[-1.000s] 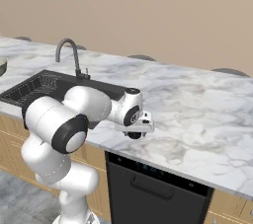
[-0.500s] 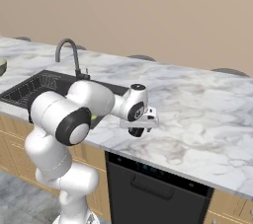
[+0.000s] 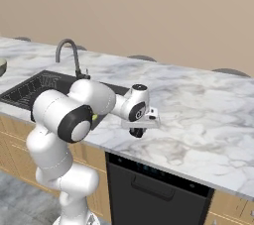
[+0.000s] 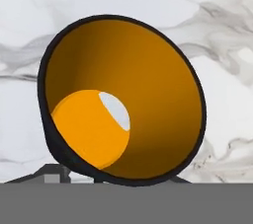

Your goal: Clear the mugs and bowl far away from the sink.

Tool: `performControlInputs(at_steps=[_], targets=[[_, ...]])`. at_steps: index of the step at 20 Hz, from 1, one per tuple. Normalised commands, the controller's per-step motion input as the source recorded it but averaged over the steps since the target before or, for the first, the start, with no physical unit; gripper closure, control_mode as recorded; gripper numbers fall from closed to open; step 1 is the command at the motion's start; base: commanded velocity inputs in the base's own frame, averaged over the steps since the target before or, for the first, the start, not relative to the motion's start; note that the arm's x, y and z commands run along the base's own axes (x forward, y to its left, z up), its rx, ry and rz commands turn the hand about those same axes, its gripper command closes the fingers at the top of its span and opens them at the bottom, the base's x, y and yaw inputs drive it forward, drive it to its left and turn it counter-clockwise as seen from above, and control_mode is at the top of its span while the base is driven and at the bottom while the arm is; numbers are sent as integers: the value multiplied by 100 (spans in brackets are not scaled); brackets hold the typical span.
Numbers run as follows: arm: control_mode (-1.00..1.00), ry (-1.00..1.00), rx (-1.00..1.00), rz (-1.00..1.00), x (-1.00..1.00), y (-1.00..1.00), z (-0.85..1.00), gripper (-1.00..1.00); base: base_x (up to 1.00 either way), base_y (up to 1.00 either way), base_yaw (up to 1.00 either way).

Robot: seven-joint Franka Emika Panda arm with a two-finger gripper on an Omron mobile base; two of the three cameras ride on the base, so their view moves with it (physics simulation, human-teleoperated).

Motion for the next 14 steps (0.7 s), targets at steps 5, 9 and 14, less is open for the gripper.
performControlInputs(at_steps=[5, 9, 14], targets=[[-100, -1, 0, 3, -6, 31, -21, 100, 0, 0, 0], [-100, -11, 0, 7, -34, 65, 0, 100, 0, 0, 0], [-100, -11, -2, 2, -33, 60, -14, 100, 0, 0, 0]])
